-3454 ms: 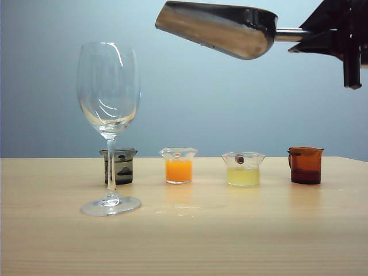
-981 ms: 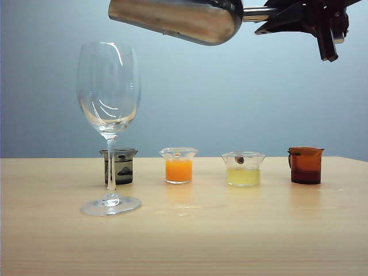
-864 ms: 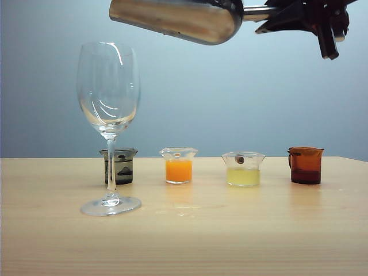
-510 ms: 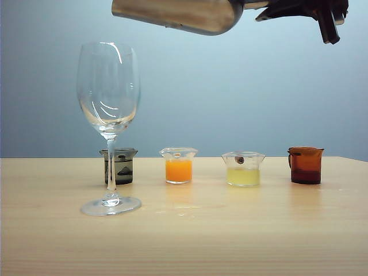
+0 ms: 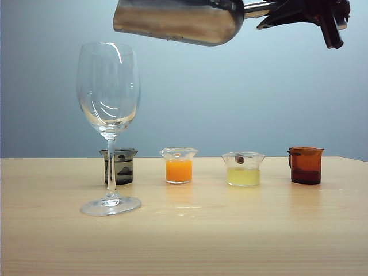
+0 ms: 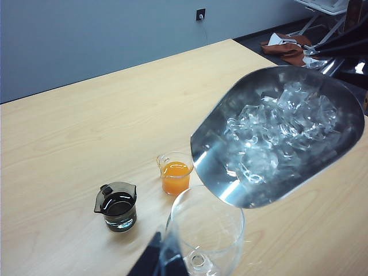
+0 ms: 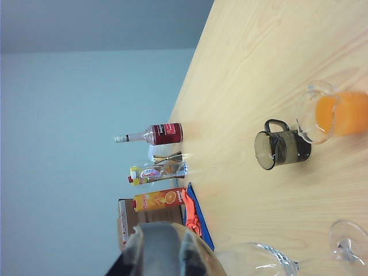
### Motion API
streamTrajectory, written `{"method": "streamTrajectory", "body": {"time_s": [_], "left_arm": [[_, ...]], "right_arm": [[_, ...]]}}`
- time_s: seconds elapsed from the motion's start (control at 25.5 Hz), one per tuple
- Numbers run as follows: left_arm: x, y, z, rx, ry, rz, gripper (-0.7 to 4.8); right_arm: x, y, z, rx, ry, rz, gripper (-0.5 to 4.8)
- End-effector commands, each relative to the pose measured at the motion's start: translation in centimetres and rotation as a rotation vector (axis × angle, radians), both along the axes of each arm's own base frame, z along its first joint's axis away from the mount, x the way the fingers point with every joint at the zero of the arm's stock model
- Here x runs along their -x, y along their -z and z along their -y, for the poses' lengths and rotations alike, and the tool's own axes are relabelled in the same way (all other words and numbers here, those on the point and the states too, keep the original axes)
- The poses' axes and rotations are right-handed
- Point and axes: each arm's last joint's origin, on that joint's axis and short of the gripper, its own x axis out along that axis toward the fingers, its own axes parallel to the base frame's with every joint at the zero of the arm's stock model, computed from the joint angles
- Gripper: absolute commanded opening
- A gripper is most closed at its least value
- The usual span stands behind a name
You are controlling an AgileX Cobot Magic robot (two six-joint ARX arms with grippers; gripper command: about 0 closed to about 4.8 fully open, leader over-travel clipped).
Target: Pick up the ice scoop on the desk filled with ice cubes, pour the ice into the goblet, and finally put the scoop back on the table.
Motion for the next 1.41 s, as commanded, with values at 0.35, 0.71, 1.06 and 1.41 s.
{"method": "streamTrajectory", "body": {"time_s": [0.35,0.71,1.06,1.41], "left_arm": [[0.1,-0.3,0.0,0.006,0.007,0.024,-0.05],[0.1,-0.3,0.0,0.006,0.007,0.024,-0.05],[0.1,-0.3,0.0,0.006,0.007,0.024,-0.05],[0.1,-0.3,0.0,0.006,0.007,0.023,-0.06]], "right_arm": [[0.1,-0.8,-0.3,0.010,0.007,0.057,-0.05],[0.2,-0.7,-0.3,0.013,0.002,0.046,-0.05],[0.5,-0.6,-1.2,0.027,-0.009,0.037,-0.05],[0.5,-0.6,-1.3,0.039,-0.003,0.044,-0.05]]}}
